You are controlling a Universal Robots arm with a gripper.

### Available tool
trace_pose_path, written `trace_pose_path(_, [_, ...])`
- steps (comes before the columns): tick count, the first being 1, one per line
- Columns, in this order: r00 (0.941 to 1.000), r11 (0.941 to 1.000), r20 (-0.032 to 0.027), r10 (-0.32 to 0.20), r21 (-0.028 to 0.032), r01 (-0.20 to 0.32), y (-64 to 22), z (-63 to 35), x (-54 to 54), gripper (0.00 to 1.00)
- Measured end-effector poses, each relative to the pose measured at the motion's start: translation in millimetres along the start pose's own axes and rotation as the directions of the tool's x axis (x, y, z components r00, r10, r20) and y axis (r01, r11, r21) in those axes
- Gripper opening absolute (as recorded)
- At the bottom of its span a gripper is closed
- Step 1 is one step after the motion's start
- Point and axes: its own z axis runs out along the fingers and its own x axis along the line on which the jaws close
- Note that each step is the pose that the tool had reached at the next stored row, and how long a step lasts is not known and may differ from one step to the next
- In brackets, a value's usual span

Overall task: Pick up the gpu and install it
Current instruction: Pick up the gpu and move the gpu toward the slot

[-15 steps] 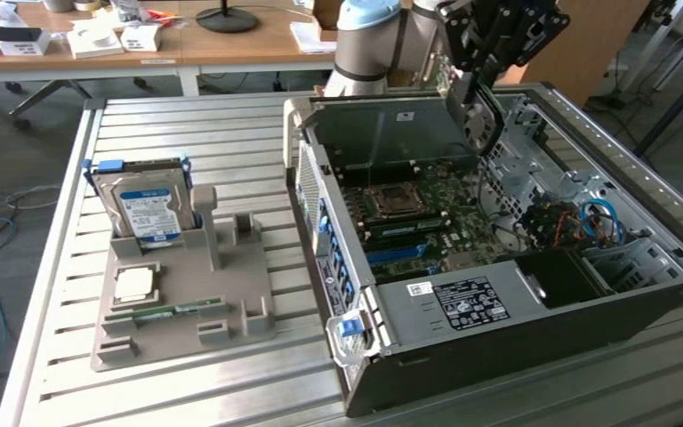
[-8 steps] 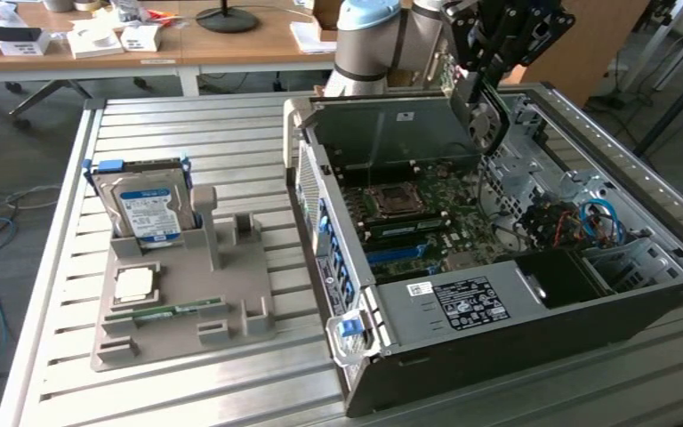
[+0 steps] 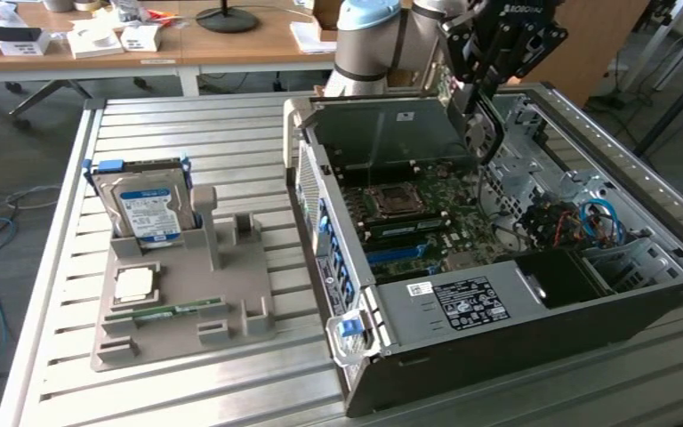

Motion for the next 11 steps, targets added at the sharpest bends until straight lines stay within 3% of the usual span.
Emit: trace_pose_path(11, [1.0,1.0,-0.0001,0.0,0.0002,0.0,-2.0,19.9,0.5,0.26])
